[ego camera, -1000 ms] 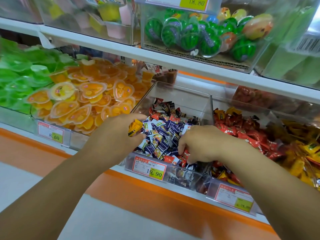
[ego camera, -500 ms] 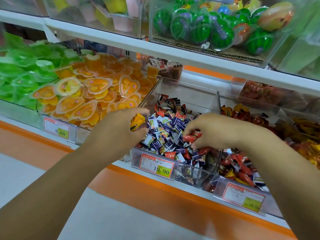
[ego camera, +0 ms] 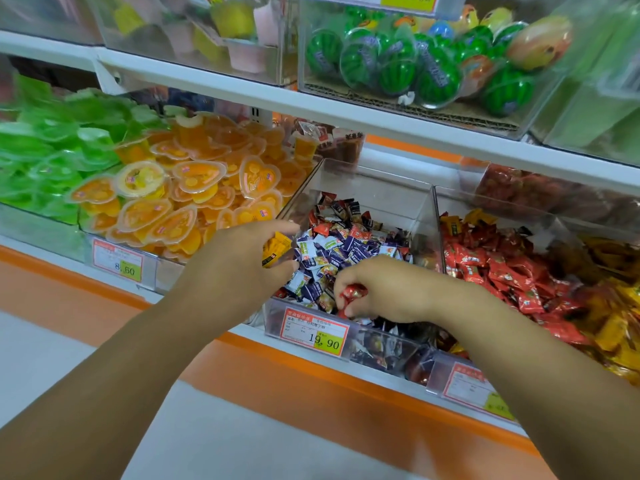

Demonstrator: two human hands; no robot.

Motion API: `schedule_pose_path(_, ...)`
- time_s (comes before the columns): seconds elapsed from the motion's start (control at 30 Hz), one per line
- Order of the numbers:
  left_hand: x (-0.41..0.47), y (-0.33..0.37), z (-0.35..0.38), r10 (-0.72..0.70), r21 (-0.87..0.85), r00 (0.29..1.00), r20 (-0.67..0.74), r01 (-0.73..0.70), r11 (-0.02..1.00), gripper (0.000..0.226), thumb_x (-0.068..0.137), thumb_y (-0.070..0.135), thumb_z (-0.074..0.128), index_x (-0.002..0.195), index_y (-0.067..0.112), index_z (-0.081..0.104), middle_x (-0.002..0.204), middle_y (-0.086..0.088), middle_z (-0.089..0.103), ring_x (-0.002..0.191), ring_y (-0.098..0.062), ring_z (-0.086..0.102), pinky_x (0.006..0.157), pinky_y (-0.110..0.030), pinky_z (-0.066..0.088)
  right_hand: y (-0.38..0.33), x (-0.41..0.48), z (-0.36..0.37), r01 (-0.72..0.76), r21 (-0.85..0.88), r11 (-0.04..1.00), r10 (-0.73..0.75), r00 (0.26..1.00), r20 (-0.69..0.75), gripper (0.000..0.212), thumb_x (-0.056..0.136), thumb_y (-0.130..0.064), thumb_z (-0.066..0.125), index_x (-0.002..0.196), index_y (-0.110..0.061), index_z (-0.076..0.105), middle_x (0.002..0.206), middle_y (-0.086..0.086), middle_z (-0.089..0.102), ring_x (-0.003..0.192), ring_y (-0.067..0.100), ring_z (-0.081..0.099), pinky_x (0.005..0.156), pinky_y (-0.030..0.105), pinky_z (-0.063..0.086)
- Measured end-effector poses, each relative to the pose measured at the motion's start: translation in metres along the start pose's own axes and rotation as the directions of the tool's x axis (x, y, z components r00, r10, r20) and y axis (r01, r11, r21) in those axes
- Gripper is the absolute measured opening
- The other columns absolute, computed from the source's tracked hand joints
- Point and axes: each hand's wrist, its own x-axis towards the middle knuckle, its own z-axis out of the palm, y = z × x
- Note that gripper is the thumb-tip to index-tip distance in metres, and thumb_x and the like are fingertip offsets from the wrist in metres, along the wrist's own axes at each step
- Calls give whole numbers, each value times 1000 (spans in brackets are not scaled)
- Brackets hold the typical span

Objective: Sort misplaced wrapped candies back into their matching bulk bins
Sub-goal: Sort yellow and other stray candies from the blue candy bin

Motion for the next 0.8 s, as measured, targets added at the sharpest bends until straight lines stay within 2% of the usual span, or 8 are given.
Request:
schedule_pose_path(0.13, 3, 3, 5, 12, 20, 1000, -16, -11, 1000, 41, 88, 40, 64, 127, 45, 52, 62, 16, 45, 46, -8, 44, 45, -20, 30, -1, -28, -25, 51, 204, 978, -7, 978, -210, 7, 88, -26, 68, 88, -31, 64, 72, -14, 60, 58, -2, 53, 54, 10, 40)
schedule_pose_path(0.27, 5, 11, 10, 41, 38, 999, -9, -41, 998, 42, 87, 41, 65, 126, 47, 51, 69, 11, 57, 44, -8, 47, 43, -25, 38, 12, -58, -38, 68, 301, 951, 64, 911, -408, 8, 89, -28, 67, 87, -34, 63, 64, -20, 61, 51, 3, 50, 50, 12, 37)
schedule_pose_path(0.37, 5, 18, 11, 31, 2, 999, -27, -31, 1000, 43, 87, 38, 67, 127, 45, 53, 48, 10, 42, 36, -8, 38, 35, -18, 25, 43, -76, -47, -49, 255, 966, 194, 789, -583, 7, 88, -29, 68, 85, -34, 63, 76, -10, 65, 66, 17, 59, 61, 27, 44)
schedule_pose_path(0.47, 4, 21, 13, 43, -33, 999, -9, -43, 999, 43, 87, 36, 67, 128, 44, 54, 44, 16, 49, 35, -11, 32, 35, -18, 27, 70, -96, -54, -217, 179, 960, 281, 726, -628, 15, 87, -24, 69, 82, -35, 61, 87, -10, 67, 68, 7, 60, 63, 23, 42)
schedule_pose_path(0.6, 2, 23, 12, 49, -12, 999, -15, -49, 999, 43, 87, 38, 66, 128, 43, 53, 51, 11, 46, 35, -10, 31, 35, -16, 28, 84, -105, -53, -442, 58, 895, 408, 763, -501, 25, 86, -33, 69, 107, -43, 61, 124, -7, 63, 101, 20, 62, 83, 28, 45)
schedule_pose_path(0.67, 3, 23, 13, 48, -21, 999, -22, -48, 999, 43, 87, 36, 66, 128, 41, 54, 55, 7, 51, 33, -11, 31, 34, -15, 28, 70, -98, -55, -375, 24, 927, 328, 775, -540, 29, 87, -33, 68, 115, -38, 63, 122, -12, 62, 103, 14, 60, 87, 24, 44)
schedule_pose_path(0.73, 3, 24, 9, 39, -36, 999, -20, -40, 999, 43, 87, 34, 67, 129, 39, 55, 52, 6, 48, 32, -11, 34, 34, -15, 28, 44, -85, -54, -216, -33, 976, 165, 827, -538, 22, 87, -31, 68, 108, -37, 67, 108, -19, 61, 95, 0, 55, 85, 14, 41)
schedule_pose_path(0.8, 5, 19, 12, 35, -30, 999, -40, -36, 999, 42, 88, 33, 66, 128, 34, 57, 59, 6, 48, 35, -6, 33, 38, -13, 30, 24, -66, -48, -82, -123, 989, 31, 928, -370, 20, 88, -30, 68, 106, -37, 68, 101, -22, 56, 90, -8, 49, 87, 20, 41)
